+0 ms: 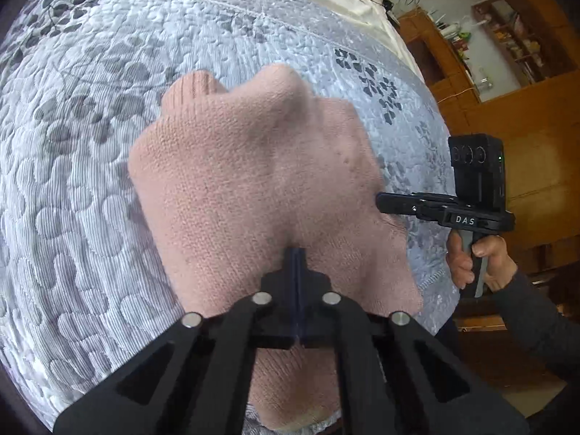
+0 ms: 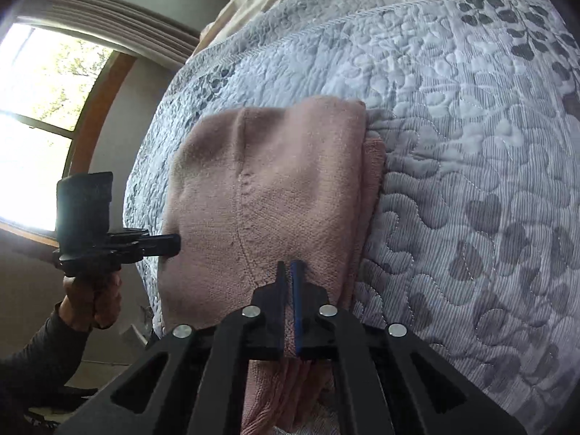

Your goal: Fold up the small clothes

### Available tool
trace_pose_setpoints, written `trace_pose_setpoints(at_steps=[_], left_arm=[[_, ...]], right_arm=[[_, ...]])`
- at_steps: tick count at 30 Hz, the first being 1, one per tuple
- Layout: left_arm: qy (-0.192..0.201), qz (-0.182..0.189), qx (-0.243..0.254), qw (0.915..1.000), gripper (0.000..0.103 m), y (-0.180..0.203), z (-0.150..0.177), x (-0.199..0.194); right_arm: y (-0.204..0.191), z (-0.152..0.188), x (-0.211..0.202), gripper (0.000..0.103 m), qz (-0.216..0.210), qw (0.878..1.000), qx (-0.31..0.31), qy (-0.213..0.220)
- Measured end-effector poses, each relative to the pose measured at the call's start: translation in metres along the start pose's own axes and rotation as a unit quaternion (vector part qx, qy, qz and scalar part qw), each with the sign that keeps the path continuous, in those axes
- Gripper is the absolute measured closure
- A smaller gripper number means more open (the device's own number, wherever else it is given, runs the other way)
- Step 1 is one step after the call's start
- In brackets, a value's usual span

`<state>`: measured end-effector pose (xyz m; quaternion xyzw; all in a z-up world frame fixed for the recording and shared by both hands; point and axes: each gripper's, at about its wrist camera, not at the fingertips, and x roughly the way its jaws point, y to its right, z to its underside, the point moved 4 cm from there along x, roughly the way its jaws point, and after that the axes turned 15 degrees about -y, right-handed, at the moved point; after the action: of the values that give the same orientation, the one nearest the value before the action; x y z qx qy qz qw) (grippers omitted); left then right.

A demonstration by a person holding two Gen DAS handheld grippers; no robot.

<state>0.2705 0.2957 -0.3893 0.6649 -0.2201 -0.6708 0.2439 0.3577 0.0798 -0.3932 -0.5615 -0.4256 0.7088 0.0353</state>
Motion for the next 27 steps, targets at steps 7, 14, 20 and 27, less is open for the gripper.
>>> trace_pose_setpoints(at_steps=[7, 14, 20, 27], left_arm=[[0.016, -0.018, 0.03, 0.9993, 0.079, 0.037, 0.04, -0.01], [0.046, -0.001, -0.005, 0.9989, 0.072, 0.032, 0.066, -0.021], [0.01, -0.101, -0.042, 0.9939, 0.067, 0.019, 0.102, 0.015], [0.105, -0.147, -0.078, 0.9805, 0.018, 0.046, 0.14, -0.037]], right_arm=[[-0.043, 0.034, -0.014, 0.097, 0.039, 0.998, -0.043, 0.002], [-0.052, 0.06, -0.003, 0.097, 0.073, 0.997, -0.04, -0.005], [-0.044, 0.093, 0.023, 0.098, 0.123, 0.992, -0.02, -0.032], [-0.083, 0.115, -0.015, 0.033, 0.164, 0.986, -0.026, 0.026]])
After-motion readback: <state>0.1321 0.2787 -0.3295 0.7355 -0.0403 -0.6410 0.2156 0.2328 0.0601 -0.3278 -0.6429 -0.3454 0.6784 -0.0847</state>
